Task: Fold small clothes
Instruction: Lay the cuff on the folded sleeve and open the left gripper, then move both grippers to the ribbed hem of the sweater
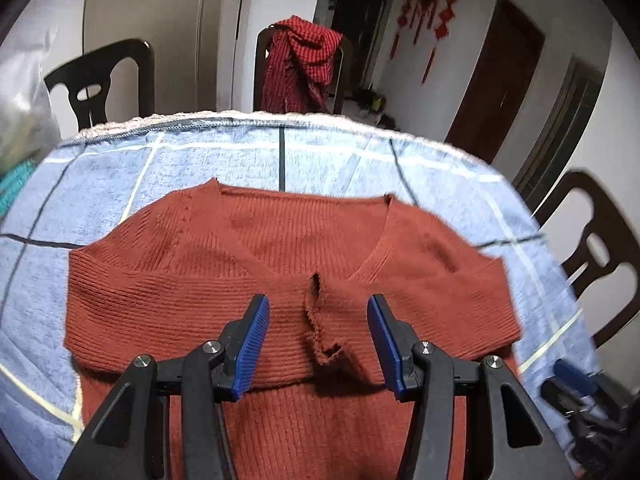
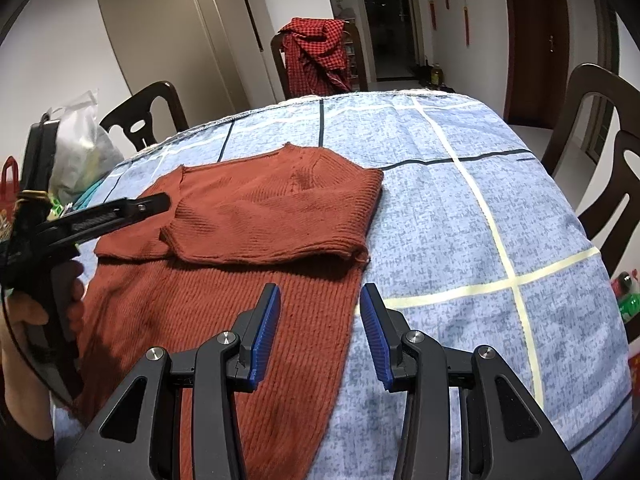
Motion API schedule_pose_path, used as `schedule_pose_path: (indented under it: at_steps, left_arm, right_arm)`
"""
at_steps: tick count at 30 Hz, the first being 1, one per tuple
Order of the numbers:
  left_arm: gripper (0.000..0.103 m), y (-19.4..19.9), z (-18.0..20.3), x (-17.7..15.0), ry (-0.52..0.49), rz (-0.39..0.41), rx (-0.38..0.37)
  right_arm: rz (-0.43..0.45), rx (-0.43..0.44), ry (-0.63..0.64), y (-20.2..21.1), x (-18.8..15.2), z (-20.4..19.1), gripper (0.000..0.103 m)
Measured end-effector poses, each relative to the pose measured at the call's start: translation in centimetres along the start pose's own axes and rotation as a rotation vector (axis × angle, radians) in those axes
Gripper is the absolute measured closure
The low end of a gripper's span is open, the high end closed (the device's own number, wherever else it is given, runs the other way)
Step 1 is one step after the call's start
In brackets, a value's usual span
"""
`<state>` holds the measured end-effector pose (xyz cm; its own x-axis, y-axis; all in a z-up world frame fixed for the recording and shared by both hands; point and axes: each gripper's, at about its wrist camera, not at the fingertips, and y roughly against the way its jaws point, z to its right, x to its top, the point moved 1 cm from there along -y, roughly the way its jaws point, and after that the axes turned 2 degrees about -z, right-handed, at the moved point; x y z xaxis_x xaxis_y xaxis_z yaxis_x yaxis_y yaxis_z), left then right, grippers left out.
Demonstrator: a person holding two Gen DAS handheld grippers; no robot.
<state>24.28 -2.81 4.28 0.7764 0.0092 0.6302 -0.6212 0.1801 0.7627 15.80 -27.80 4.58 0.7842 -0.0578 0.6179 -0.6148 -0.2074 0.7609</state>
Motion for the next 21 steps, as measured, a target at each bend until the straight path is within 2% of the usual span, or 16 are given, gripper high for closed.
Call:
schedule_pose_path:
  at_steps: [9,14,21]
  left_arm:
    - [0.049,-0.8,-1.0,-2.8,-0.06,-0.1,0.108]
    - [0.049,0.1,-2.2,-3.4,-0.051,-0.102,0.144]
    - [0.049,4.2,-4.4,-5.9,-0.033,-0.072,0.067]
  right_arm:
    - [-0.006,0.006,0.0,0.0,-0.4,0.1,0.061]
    - [0.005,0.018,0.003,0.7,-0.9,-0.3,0.061]
    - [0.01,0.023,0.028,2.2,-2.4,-0.6,0.061]
